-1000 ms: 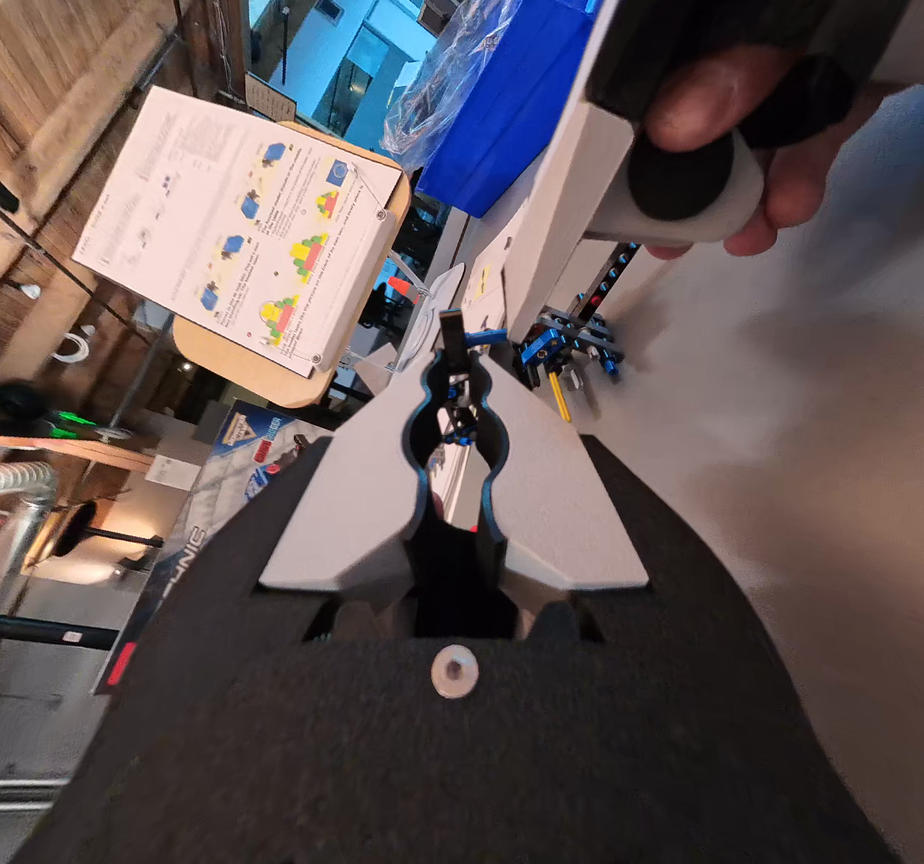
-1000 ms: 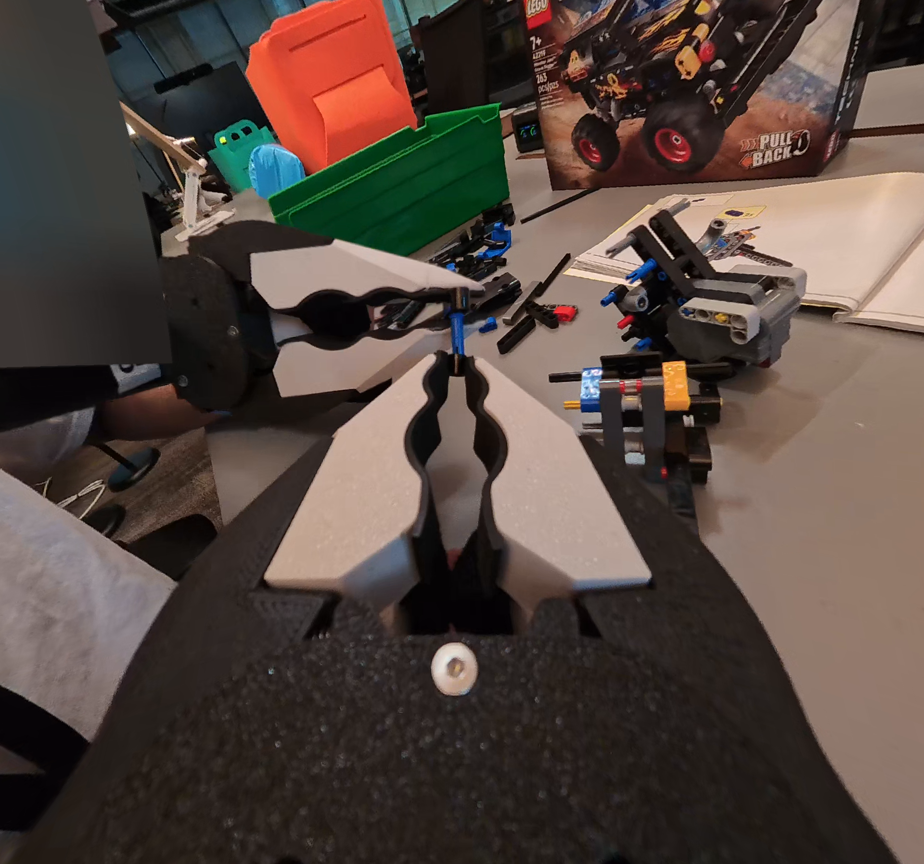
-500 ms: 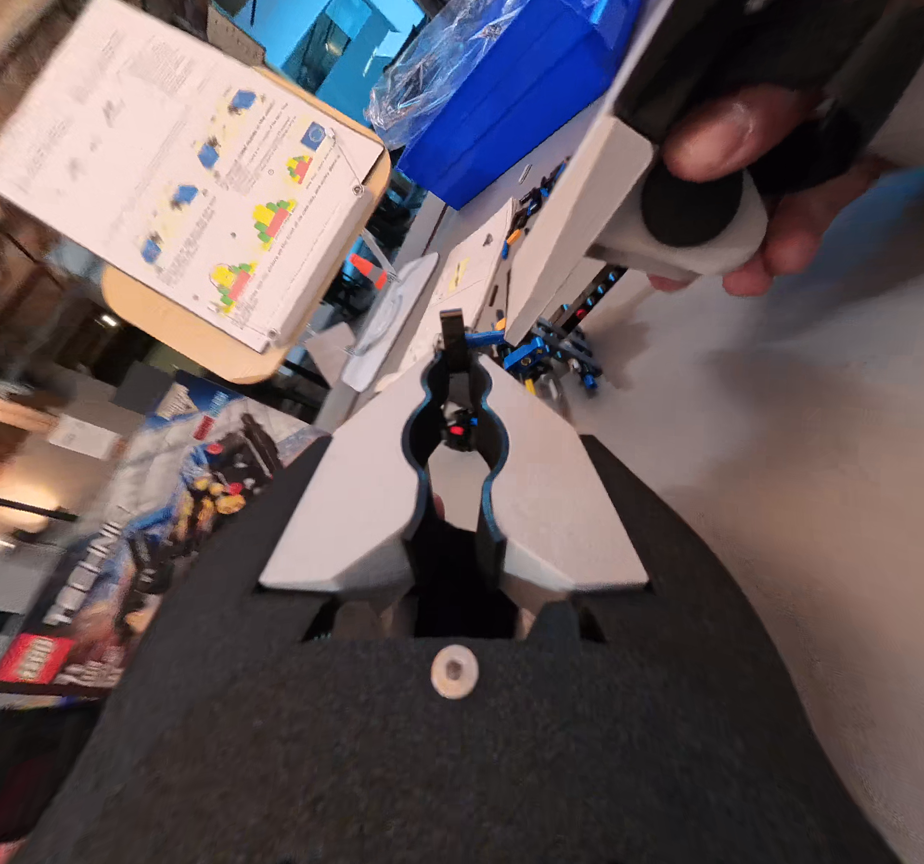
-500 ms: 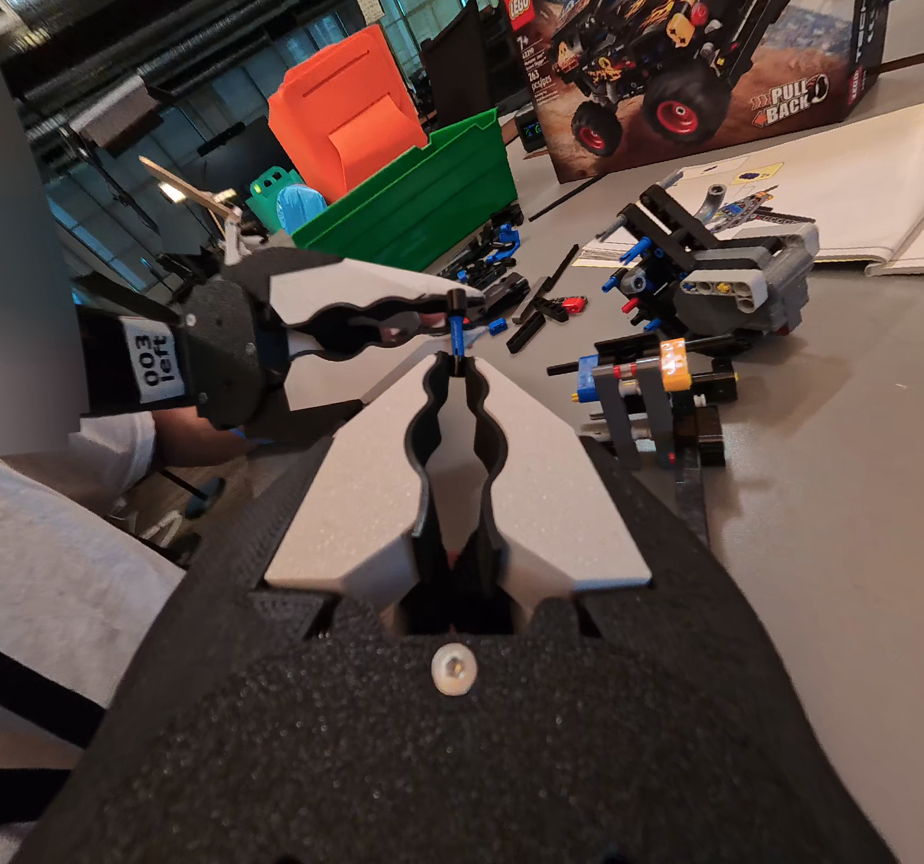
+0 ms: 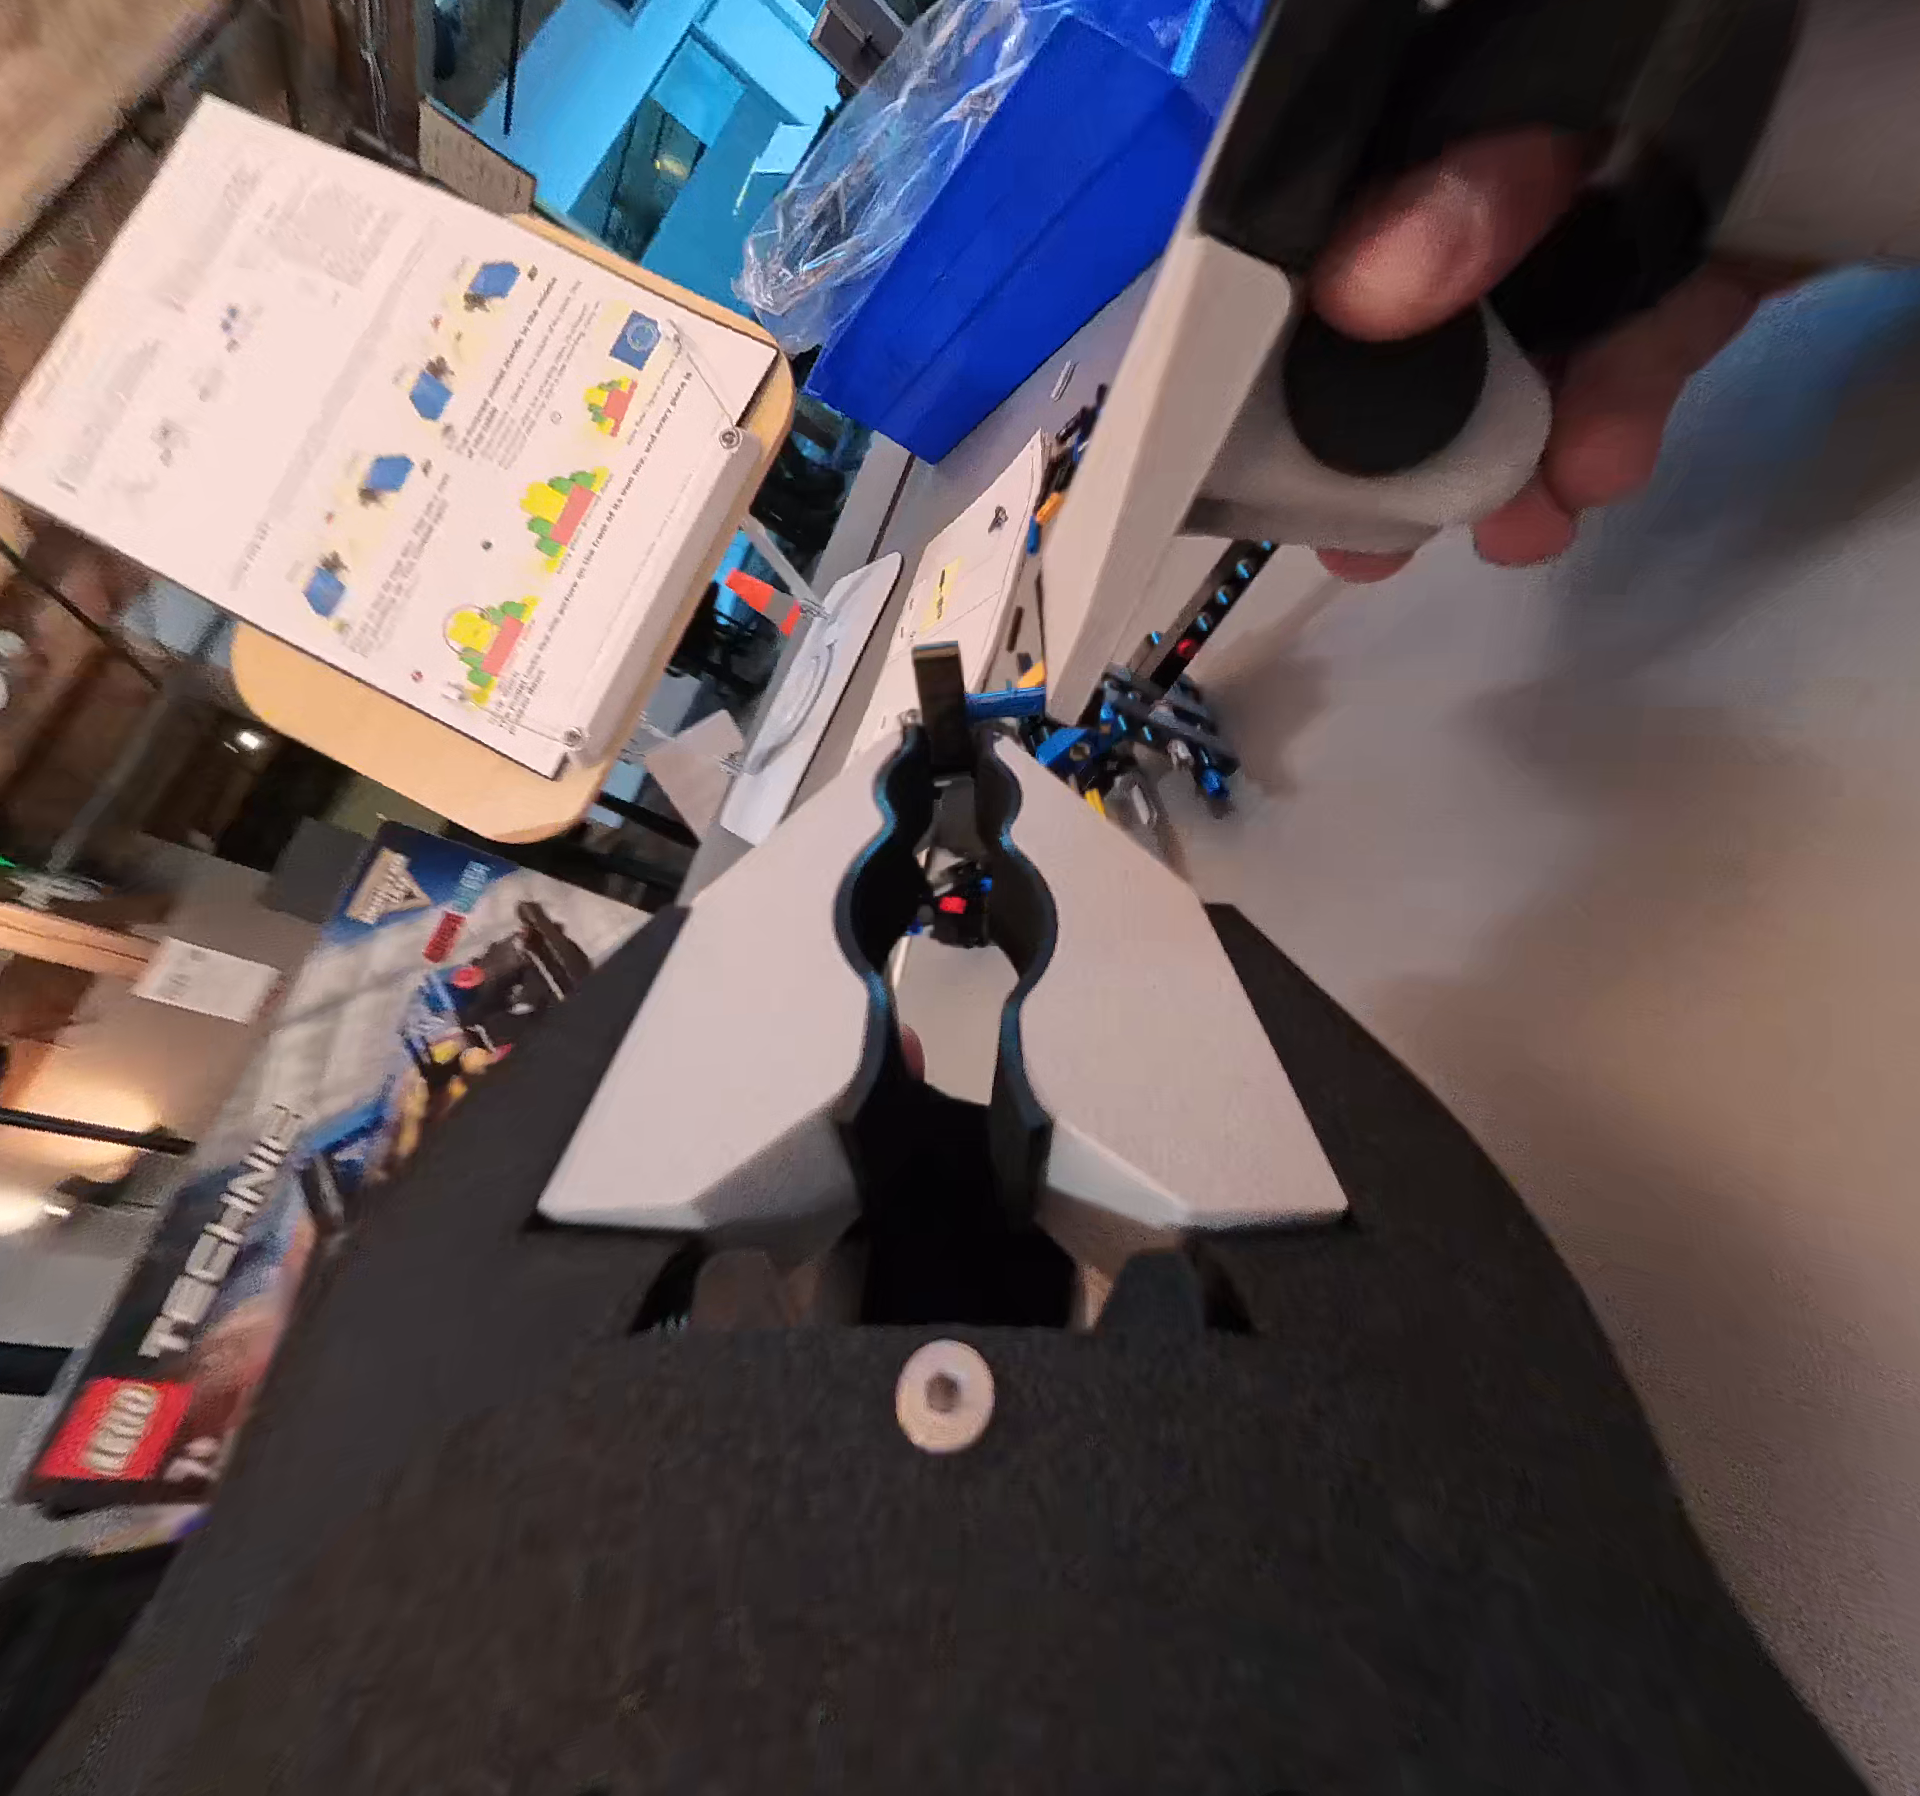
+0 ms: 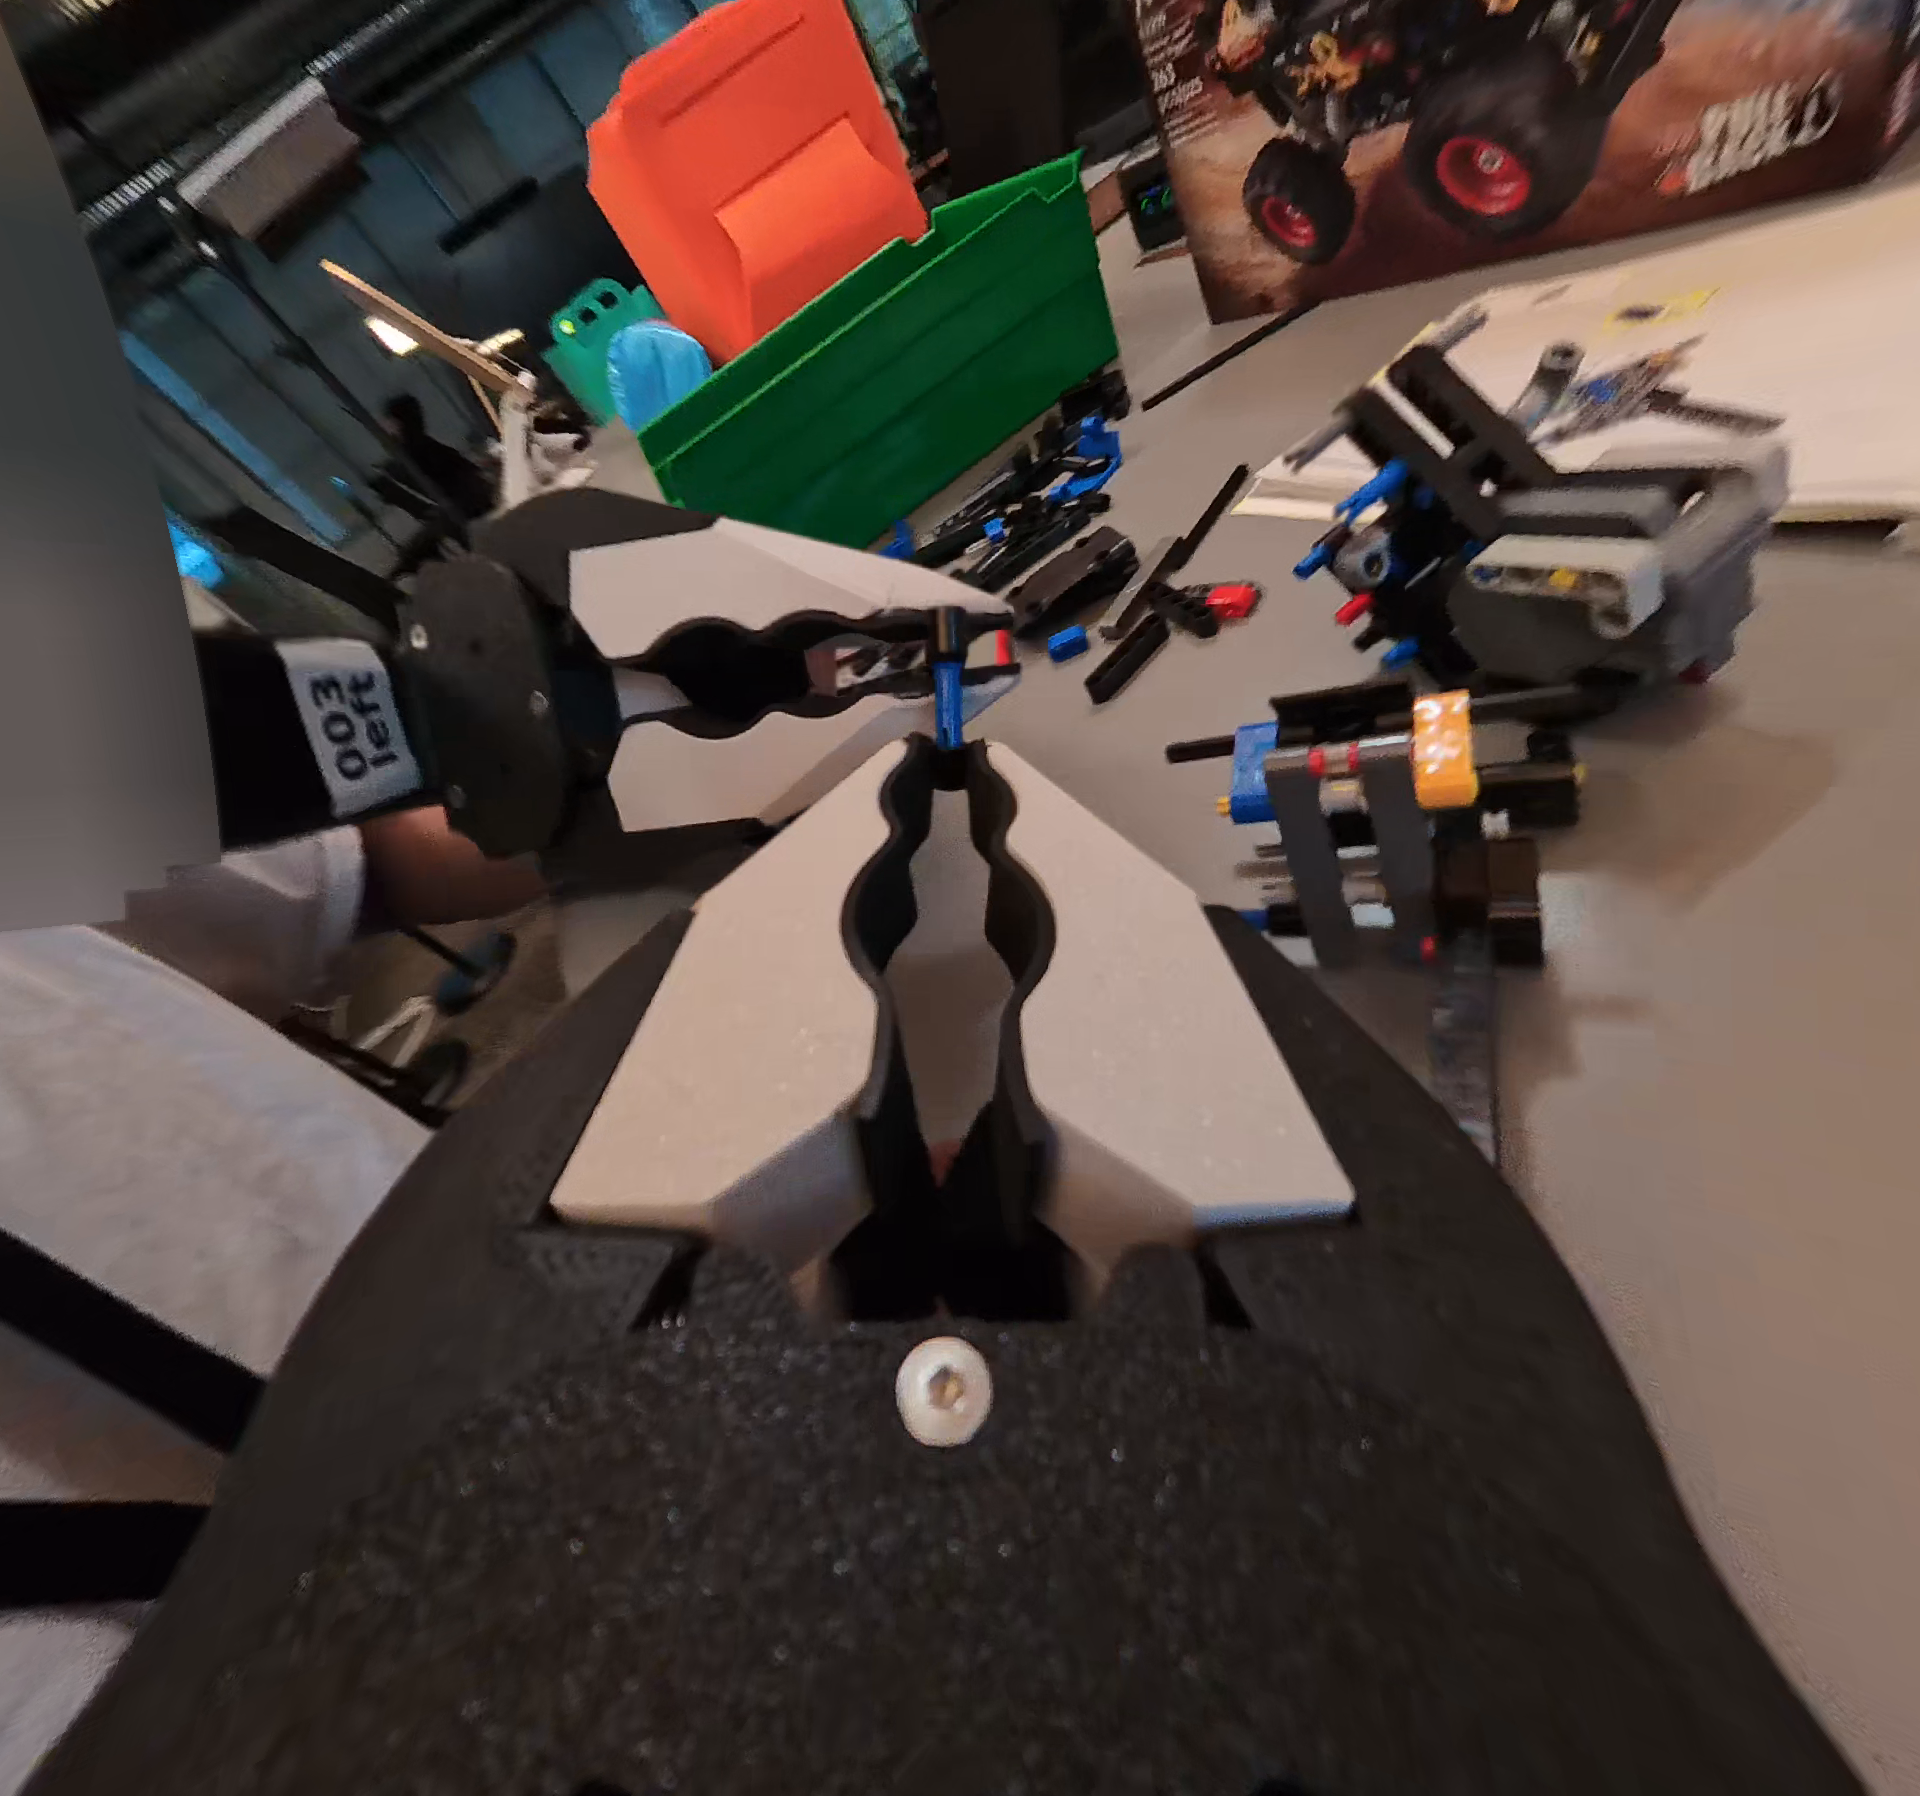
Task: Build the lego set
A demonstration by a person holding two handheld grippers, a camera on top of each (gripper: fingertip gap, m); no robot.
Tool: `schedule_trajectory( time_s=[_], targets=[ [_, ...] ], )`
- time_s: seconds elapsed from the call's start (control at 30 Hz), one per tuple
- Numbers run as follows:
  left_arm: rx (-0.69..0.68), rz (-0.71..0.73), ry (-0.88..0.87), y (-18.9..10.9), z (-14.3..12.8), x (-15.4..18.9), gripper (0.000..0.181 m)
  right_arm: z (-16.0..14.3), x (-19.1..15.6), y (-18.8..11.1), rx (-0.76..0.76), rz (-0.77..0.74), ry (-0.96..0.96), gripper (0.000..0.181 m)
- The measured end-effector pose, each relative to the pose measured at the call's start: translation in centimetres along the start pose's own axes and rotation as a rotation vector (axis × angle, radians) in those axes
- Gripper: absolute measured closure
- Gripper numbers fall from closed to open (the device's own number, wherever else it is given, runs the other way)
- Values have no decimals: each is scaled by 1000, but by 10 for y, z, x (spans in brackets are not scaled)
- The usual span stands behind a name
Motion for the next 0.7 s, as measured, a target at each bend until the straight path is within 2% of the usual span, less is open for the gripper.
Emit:
schedule_trajectory(
  time_s=[0.1, 0.17, 0.27, 0.47, 0.7],
  targets=[
    [28, 22, 202, -2, -1, 5, 176, -7, 3, 1, -36, 31, 67, 176],
    [36, 26, 281, -4, -2, 9, 176, -12, 4, 1, -87, 14, 33, 176],
    [44, 25, 319, -5, -2, 11, 176, -15, 3, 1, -137, -21, -49, 176],
    [56, 28, 466, -7, -2, 20, 176, -23, 5, 2, -213, -45, -95, 176],
    [46, 19, 501, -6, -5, 23, 176, -26, 7, 3, -251, -57, -110, 176]
  ],
)
Point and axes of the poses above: each gripper's, where its closed fingertips meet, y out along the fingers, z out of its top, x = y × z across the jaws, the point moved 3 cm from there along -y, back along the fingers, and after that the axes turned 7 degrees about z, right-handed, at the moved point
